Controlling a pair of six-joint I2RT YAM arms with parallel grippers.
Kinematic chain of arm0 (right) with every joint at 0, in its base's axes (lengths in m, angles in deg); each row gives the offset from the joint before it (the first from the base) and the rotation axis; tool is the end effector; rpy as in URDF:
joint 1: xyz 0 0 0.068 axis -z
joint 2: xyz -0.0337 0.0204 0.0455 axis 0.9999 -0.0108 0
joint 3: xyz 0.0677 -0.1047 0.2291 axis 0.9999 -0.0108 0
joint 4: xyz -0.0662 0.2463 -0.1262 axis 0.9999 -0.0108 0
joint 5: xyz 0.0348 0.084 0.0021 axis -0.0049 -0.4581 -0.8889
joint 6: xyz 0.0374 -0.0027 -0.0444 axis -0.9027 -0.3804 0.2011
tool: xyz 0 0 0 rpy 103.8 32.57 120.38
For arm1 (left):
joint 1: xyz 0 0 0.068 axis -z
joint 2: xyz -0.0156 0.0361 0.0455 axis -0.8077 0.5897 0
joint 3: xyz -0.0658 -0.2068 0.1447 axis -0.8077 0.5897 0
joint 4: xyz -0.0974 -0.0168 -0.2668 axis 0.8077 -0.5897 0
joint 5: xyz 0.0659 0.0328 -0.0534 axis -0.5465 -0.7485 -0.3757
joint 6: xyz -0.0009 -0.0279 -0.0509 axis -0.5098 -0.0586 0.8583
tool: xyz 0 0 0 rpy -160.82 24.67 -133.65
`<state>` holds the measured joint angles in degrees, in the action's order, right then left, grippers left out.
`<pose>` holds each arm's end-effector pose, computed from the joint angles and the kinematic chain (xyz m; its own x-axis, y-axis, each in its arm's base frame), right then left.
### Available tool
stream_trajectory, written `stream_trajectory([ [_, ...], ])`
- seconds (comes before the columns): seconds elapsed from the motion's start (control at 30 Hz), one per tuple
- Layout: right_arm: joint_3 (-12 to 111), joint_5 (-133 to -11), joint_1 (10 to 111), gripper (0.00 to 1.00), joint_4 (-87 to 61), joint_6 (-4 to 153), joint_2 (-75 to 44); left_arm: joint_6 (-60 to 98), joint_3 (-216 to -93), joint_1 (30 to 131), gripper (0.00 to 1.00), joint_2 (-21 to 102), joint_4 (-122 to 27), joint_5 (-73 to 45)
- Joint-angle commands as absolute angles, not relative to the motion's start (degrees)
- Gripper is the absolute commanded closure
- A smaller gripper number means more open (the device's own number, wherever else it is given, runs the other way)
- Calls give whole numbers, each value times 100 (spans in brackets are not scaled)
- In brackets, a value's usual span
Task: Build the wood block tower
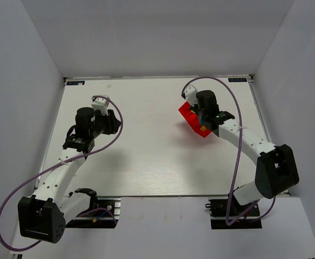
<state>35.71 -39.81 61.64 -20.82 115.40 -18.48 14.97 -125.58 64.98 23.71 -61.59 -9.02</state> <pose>0.3284 0.1536 0.2585 -0.3133 -0.7396 -0.5956 -0.3476 0.6730 -0.6529 0.2600 -0.0608 0.2610 -0.5024 -0.0325 -0.8640 0.3218 0.9205 -0.2217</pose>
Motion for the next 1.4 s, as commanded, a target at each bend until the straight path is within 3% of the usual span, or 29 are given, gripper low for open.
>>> stream_trajectory([
  [0.0,3524,-2419,5758,100,-670,12552,-1948,1475,-12672,6547,47,2342,-6243,-801],
  [0.17,2724,-1336,5204,100,1657,14214,-2308,1423,-12672,6600,46,2342,-6244,-801],
  [0.43,2022,-869,4852,100,4435,16217,-2993,1370,-12672,6652,46,2394,-6297,-801],
  [0.47,1899,-886,4834,100,4752,17011,-3099,1370,-12672,6652,46,2394,-6297,-801],
  [0.63,1625,-1061,4579,100,8913,19161,-4346,1370,-12672,6652,46,2289,-6349,-854],
  [0.7,1695,-1238,4518,100,9577,20059,-4837,1370,-12672,6652,46,2237,-6349,-906],
  [1.37,1915,-1422,4465,100,9572,20157,-4823,1370,-12619,6705,46,2289,-6349,-907],
])
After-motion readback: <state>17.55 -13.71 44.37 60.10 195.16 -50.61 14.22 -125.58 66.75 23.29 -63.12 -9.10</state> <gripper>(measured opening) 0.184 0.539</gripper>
